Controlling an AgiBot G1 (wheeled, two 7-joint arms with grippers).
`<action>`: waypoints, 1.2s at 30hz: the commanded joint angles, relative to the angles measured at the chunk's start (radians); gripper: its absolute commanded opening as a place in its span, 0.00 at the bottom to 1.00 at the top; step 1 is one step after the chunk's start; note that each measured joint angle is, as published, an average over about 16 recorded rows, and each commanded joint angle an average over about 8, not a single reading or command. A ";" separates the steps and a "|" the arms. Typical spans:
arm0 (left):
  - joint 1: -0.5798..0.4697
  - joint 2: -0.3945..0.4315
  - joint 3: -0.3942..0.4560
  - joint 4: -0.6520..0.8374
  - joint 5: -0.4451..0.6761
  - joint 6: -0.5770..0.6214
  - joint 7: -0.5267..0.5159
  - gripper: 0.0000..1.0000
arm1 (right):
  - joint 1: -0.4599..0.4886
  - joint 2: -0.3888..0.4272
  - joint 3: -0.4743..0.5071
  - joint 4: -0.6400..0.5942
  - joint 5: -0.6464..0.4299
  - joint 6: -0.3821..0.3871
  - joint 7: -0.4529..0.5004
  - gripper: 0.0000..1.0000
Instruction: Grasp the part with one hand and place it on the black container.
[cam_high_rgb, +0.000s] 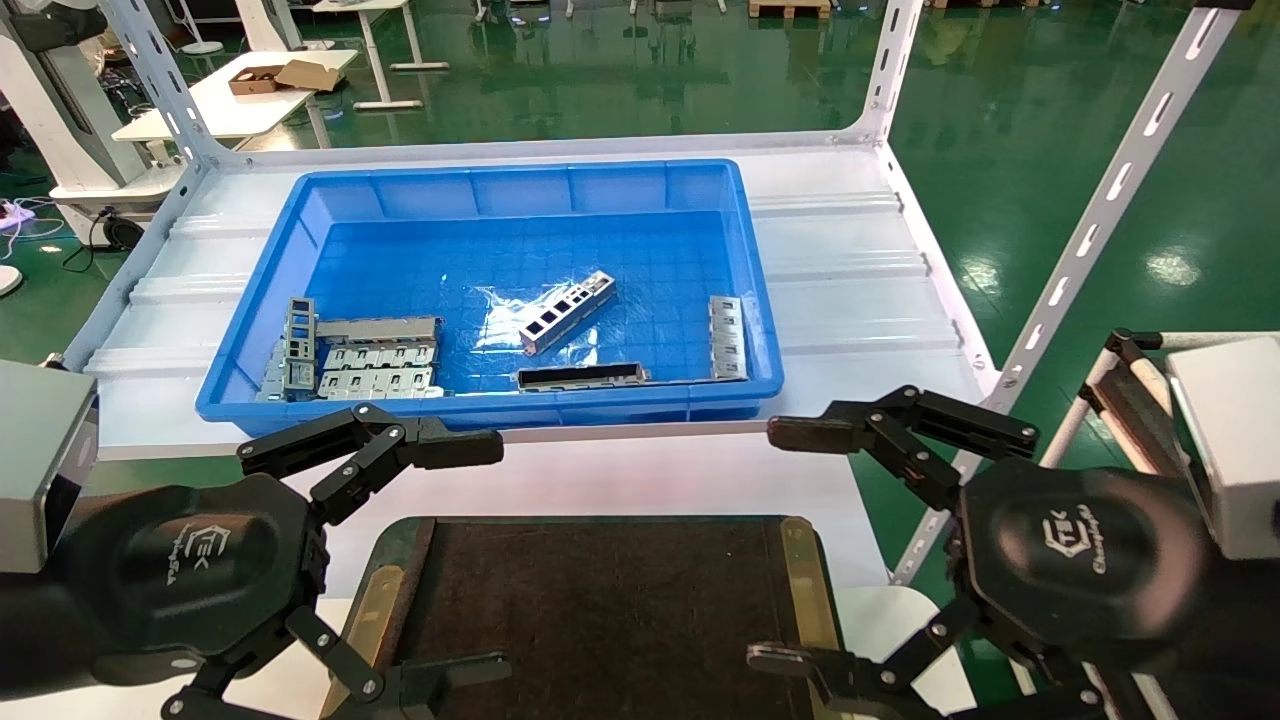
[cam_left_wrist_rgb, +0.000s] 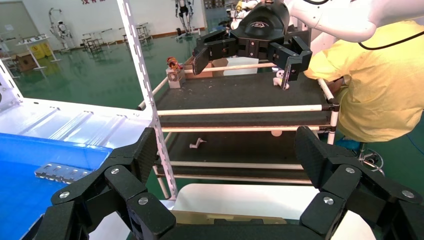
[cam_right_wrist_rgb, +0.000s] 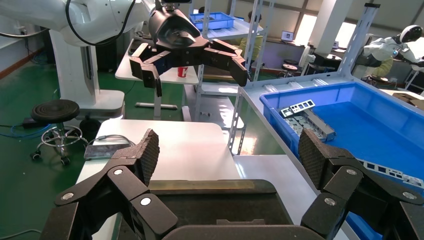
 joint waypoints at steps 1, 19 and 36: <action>0.000 0.000 0.000 0.000 0.000 0.000 0.000 1.00 | 0.000 0.000 0.000 0.000 0.000 0.000 0.000 1.00; 0.000 0.000 0.000 0.000 0.000 0.000 0.000 1.00 | 0.000 0.000 0.000 0.000 0.000 0.000 0.000 1.00; 0.000 0.000 0.000 0.000 0.000 0.000 0.000 1.00 | 0.000 0.000 0.000 0.000 0.000 0.000 0.000 1.00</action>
